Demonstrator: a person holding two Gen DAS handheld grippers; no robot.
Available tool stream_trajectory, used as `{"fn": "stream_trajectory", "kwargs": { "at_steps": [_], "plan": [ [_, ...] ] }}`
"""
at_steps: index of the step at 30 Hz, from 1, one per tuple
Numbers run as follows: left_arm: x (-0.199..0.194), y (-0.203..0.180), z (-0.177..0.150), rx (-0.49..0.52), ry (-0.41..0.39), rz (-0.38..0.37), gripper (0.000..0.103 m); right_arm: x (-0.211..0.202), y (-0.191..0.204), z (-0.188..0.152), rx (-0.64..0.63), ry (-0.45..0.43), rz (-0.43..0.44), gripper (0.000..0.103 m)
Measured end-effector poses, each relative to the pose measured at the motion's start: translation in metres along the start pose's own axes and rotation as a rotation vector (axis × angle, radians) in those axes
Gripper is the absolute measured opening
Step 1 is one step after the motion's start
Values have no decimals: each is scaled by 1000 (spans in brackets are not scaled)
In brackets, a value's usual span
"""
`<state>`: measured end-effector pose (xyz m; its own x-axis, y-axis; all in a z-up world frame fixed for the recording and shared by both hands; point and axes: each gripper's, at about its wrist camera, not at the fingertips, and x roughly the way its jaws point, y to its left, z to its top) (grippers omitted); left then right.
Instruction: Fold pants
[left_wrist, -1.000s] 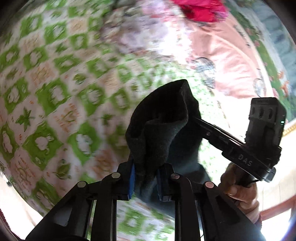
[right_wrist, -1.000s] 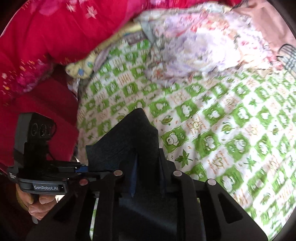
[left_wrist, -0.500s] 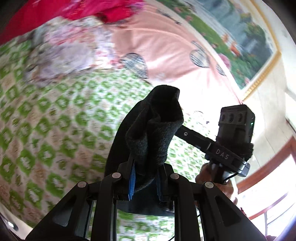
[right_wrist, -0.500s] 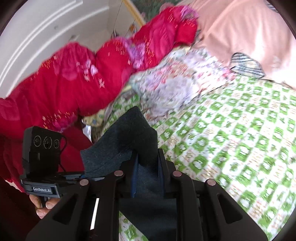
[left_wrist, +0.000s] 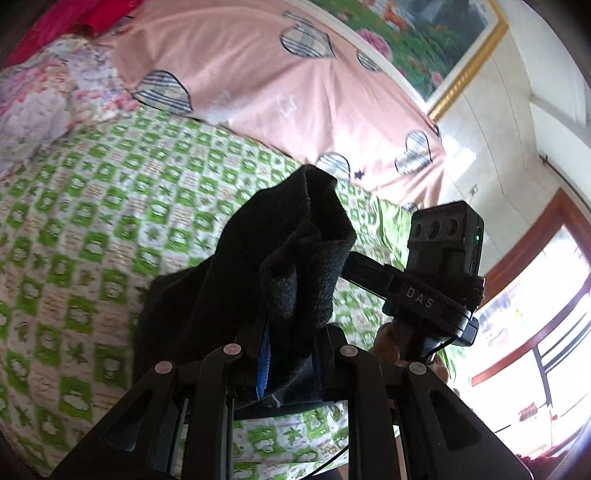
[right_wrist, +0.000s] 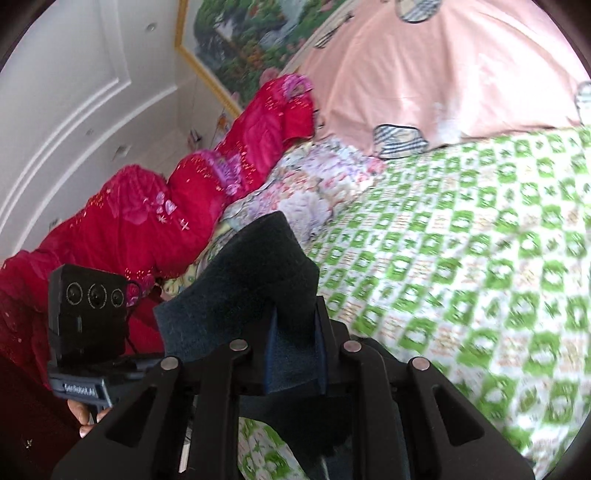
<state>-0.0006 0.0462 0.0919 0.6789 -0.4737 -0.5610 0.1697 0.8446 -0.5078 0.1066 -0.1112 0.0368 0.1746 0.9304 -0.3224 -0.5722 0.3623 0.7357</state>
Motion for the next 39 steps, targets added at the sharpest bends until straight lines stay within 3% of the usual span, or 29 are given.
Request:
{"fn": "stream_trajectory", "kwargs": {
  "at_steps": [20,31,39],
  "plan": [
    [91,-43,-41,133,199,0,18,-59,-71,-61,168,-44,-92,19],
    [125,-47,-66,206,281,-1,19,-80,-82,-87,184,-15,-273,18],
    [125,-44,-71,205,296,-32,21,-105,-84,-94,263,-79,-317,18]
  ]
}}
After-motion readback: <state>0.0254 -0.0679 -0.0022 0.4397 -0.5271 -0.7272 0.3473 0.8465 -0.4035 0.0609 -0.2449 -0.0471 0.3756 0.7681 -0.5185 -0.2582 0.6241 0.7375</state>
